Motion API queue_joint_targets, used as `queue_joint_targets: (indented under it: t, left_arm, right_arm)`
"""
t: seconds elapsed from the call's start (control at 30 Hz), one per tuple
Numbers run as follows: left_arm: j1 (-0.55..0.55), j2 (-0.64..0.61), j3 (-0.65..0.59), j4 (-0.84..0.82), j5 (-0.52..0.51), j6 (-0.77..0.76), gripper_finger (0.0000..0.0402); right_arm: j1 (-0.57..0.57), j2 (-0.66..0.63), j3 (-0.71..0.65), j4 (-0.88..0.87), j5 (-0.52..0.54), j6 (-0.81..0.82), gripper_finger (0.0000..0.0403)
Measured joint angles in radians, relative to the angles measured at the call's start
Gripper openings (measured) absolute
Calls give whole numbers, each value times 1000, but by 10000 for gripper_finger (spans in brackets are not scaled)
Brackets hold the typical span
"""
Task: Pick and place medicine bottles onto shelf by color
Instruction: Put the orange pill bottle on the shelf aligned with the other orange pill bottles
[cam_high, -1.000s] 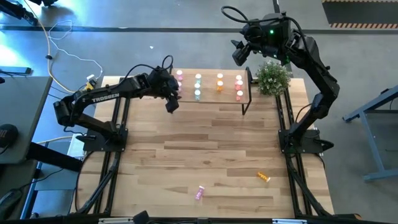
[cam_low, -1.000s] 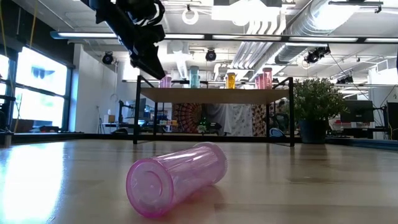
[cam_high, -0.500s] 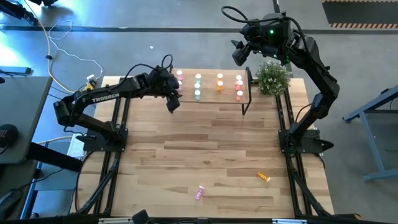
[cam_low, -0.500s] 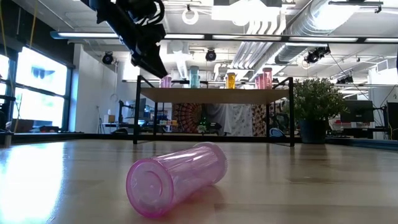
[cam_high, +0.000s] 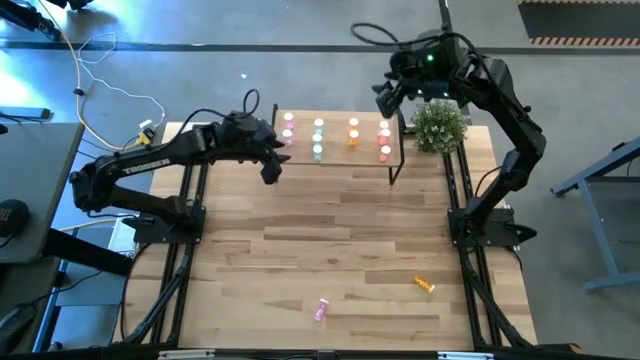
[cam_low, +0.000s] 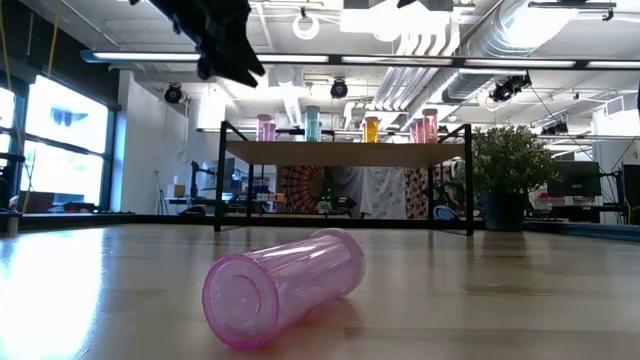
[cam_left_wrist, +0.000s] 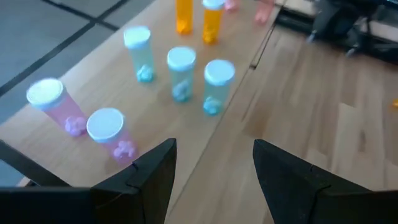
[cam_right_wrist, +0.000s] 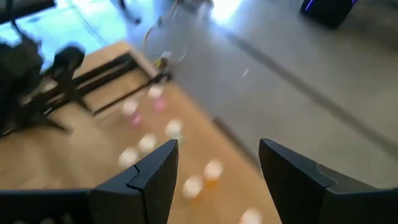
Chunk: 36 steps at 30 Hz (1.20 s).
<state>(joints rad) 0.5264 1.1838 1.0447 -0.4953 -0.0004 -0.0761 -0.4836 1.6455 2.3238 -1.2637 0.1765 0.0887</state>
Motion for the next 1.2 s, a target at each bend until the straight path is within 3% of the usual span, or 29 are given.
queue_joint_targets:
  t: [0.27,0.53,0.77,1.0,1.2]
  left_arm:
    - [-98,-24,0,-1,17,32,202]
    - [-151,-23,0,-3,160,142,202]
    - [-156,-30,0,-22,264,203,202]
    - [-156,-30,0,-79,290,187,202]
    - [-180,-32,0,-148,319,197,202]
  right_arm:
    - [50,0,0,-205,-143,210,216]
    - [249,1,-50,-308,-73,485,216]
    - [410,1,-202,-306,-39,733,216]
    - [527,1,-378,-284,-128,958,216]
    - [635,1,-517,-151,-189,1177,216]
